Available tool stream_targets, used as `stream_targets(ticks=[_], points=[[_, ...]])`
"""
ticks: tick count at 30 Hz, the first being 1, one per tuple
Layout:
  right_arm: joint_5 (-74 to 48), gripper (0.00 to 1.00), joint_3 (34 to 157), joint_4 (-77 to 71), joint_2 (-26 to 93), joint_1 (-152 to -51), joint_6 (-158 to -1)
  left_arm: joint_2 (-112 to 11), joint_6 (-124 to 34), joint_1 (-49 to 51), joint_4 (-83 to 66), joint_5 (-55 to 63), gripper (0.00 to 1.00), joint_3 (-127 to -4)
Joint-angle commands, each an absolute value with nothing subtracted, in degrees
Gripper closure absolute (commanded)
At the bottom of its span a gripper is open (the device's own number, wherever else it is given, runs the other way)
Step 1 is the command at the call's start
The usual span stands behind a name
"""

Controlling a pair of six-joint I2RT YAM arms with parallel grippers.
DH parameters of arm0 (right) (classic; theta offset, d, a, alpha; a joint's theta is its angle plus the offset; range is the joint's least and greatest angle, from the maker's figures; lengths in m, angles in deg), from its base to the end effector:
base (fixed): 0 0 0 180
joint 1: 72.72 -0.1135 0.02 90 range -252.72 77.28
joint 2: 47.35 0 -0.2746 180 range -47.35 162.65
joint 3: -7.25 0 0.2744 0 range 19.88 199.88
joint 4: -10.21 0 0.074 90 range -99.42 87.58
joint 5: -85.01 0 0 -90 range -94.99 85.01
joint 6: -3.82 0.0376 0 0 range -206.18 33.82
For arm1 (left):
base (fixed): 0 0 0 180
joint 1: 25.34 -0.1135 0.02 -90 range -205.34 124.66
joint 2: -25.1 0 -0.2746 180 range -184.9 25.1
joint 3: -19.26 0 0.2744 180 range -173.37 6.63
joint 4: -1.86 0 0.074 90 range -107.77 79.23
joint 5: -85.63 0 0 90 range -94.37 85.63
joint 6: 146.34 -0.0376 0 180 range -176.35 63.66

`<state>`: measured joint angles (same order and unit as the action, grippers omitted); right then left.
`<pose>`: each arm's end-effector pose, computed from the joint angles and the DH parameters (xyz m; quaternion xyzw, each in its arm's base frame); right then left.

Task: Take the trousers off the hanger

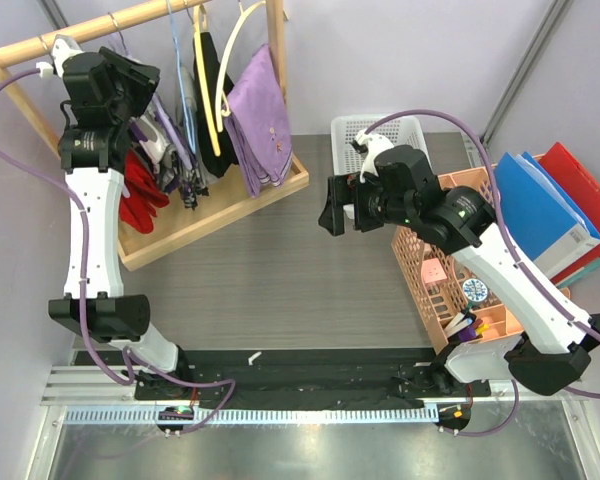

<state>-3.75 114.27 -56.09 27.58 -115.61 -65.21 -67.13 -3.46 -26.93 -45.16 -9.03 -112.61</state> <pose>0.2008 0.1855 0.4617 -0.1631 0.8686 0.2393 0.4021 0.3523 0.0128 0.5486 -0.3673 0.6550 -0.2579 0.6078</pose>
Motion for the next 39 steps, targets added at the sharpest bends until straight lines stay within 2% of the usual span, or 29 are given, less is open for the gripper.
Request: stream_targets(ticks=[1, 9, 12, 15, 32, 39], points=[[-1.30, 0.05, 116.65, -56.39, 25.86, -115.61, -66.75, -67.28, -2.12, -27.19, -39.95, -7.79, 0.59, -112.37], [-0.68, 0.05, 117.00, -56.92, 26.65, -115.61, -67.02, -65.87, -4.40, -27.28, -35.39, -7.97, 0.73, -110.35], [-1.03, 0.05, 117.26, -56.92, 27.09, -115.61, -66.84, -65.25, -5.19, -27.37, -33.89, -7.79, 0.89, -109.82], [-1.12, 0.05, 117.09, -56.92, 27.09, -115.61, -66.67, -65.08, -5.98, -27.54, -32.75, -7.79, 1.00, -110.35], [-0.42, 0.04, 118.58, -57.00, 27.44, -115.61, -68.16, -67.36, -6.16, -27.89, -30.81, -0.50, 1.00, -124.05], [-1.03, 0.03, 118.93, -57.00, 27.79, -115.61, -68.07, -65.70, -5.98, -28.07, -30.55, 0.64, 1.00, -125.12]])
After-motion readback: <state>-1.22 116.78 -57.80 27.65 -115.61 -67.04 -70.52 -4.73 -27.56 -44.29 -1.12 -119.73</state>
